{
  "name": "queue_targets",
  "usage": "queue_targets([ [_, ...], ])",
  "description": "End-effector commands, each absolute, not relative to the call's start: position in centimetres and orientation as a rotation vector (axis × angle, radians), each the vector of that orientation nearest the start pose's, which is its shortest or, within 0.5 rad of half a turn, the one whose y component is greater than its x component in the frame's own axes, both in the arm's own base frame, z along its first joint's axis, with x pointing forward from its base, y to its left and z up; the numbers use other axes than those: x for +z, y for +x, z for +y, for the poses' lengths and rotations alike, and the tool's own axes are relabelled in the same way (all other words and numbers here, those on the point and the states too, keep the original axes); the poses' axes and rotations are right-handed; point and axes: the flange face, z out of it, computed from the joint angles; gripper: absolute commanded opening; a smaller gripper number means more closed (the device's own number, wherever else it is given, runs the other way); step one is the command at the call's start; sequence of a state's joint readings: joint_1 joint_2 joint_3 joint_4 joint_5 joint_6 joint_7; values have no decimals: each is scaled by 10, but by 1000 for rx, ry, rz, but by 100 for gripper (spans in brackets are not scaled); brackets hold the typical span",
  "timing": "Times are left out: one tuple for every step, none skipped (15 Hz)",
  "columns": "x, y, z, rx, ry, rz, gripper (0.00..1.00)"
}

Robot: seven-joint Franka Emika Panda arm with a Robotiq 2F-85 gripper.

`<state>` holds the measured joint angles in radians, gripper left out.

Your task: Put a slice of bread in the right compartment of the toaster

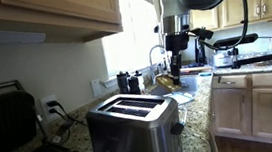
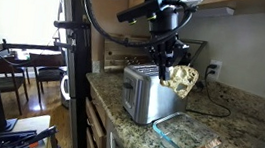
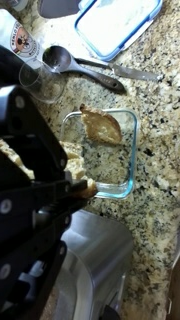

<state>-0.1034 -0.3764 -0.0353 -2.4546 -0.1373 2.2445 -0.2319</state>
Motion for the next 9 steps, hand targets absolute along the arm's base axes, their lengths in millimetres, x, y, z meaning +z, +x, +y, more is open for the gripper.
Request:
queue_targets([
  [461, 421, -58, -243, -3271, -272, 5],
  [462, 420, -58, -250, -3271, -273, 5],
  [464, 420, -57, -257, -3271, -276, 5],
  [465, 420, -56, -262, -3270, -280, 5],
  [466, 421, -55, -265, -3270, -286, 5],
  [466, 421, -54, -269, -3271, -289, 5],
  [467, 421, -52, -271, -3270, -296, 5],
  [467, 421, -51, -272, -3269, -302, 5],
  [467, 421, -49, -275, -3270, -307, 5],
])
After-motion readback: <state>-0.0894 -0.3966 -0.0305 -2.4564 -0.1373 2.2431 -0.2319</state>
